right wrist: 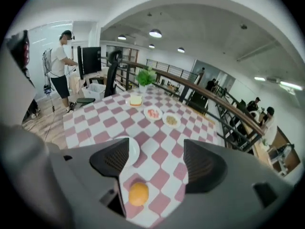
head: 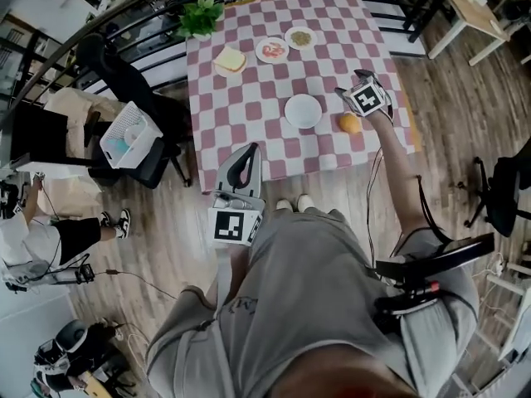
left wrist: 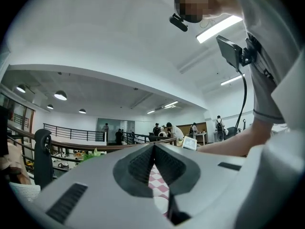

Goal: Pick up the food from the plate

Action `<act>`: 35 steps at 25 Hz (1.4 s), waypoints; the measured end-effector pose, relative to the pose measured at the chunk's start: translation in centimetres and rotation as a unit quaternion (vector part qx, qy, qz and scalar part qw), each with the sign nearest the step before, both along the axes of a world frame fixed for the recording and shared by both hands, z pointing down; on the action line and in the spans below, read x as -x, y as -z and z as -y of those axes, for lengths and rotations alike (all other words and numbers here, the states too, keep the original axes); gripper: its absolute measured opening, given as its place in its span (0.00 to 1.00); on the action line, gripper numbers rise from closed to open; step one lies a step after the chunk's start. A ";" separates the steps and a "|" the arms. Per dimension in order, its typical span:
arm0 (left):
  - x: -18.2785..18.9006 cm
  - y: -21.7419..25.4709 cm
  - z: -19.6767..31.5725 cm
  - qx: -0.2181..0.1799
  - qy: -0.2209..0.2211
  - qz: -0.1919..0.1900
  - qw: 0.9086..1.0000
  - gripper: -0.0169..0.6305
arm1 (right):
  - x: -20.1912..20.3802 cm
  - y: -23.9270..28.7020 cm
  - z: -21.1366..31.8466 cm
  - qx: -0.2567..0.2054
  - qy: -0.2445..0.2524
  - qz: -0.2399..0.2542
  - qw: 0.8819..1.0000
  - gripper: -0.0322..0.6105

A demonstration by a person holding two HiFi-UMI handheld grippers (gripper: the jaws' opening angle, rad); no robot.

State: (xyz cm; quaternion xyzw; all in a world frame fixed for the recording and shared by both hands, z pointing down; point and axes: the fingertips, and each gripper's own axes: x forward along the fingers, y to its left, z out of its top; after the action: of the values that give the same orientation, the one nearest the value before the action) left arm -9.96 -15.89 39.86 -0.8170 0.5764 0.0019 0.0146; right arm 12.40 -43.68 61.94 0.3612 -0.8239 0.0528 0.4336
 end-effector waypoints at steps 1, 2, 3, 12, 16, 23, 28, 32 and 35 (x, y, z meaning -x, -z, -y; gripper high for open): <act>0.3 0.2 -0.1 -0.004 0.004 0.000 1.000 0.04 | 1.1 3.0 -0.2 -0.028 0.008 0.020 0.999 0.59; 0.5 0.5 -0.2 -0.007 0.009 -0.001 1.000 0.04 | 2.3 6.2 -0.5 -0.057 0.016 0.046 0.997 0.59; 0.7 0.7 -0.3 -0.010 0.012 -0.001 1.000 0.04 | 3.4 9.2 -1.1 -0.086 0.022 0.075 0.993 0.59; 1.5 2.0 -0.9 -0.037 0.042 -0.006 0.998 0.04 | 8.5 26.7 -11.5 -0.246 0.071 0.282 0.925 0.59; 1.3 2.1 -0.7 -0.042 0.047 -0.008 0.998 0.04 | 9.0 27.6 -13.6 -0.251 0.082 0.303 0.916 0.59; 1.2 3.4 0.1 -0.055 0.055 -0.014 0.997 0.04 | 7.5 29.3 -15.0 -0.263 0.082 0.308 0.911 0.27; 0.9 3.1 0.5 -0.055 0.049 -0.012 0.997 0.04 | 5.1 28.6 -15.0 -0.258 0.043 0.313 0.913 0.08; 0.6 3.1 0.9 -0.057 0.048 -0.015 0.997 0.04 | 4.4 28.1 -15.0 -0.254 0.037 0.314 0.914 0.08; 0.4 2.9 1.4 -0.054 0.047 -0.020 0.997 0.04 | 4.1 27.9 -14.9 -0.253 0.031 0.315 0.914 0.08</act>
State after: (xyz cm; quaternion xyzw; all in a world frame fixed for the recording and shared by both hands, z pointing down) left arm -10.35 -17.25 36.91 -0.7870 0.6132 0.0489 0.0469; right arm 8.34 -28.76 34.05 0.3978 -0.9143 -0.0602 0.0469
